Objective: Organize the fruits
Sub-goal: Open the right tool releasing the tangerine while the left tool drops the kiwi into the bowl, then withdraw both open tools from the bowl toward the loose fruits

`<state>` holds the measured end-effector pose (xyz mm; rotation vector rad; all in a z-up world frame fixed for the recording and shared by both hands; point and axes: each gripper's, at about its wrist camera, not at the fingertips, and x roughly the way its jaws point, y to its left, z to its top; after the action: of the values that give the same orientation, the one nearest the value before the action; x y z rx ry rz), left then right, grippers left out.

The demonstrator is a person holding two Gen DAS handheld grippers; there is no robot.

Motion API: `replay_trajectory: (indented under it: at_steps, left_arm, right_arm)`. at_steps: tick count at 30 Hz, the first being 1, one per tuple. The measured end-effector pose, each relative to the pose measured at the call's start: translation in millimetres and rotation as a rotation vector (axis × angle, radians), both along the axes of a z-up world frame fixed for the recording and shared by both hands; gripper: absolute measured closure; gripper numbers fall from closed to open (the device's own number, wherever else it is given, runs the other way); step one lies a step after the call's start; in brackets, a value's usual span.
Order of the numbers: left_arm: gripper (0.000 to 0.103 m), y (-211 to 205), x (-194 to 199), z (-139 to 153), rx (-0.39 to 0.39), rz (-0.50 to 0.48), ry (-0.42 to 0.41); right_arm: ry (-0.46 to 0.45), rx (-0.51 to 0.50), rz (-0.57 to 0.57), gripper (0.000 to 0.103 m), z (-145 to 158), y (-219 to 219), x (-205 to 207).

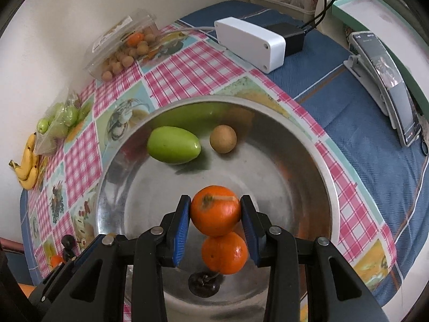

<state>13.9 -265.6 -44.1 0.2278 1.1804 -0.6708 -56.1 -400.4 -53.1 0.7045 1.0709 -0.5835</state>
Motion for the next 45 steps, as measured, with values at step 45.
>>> replay_trajectory:
  at_steps: [45]
  left_arm:
    - [0.038, 143, 51, 5, -0.061, 0.478, 0.102]
  right_arm:
    - [0.001, -0.114, 0.173, 0.060, 34, 53, -2]
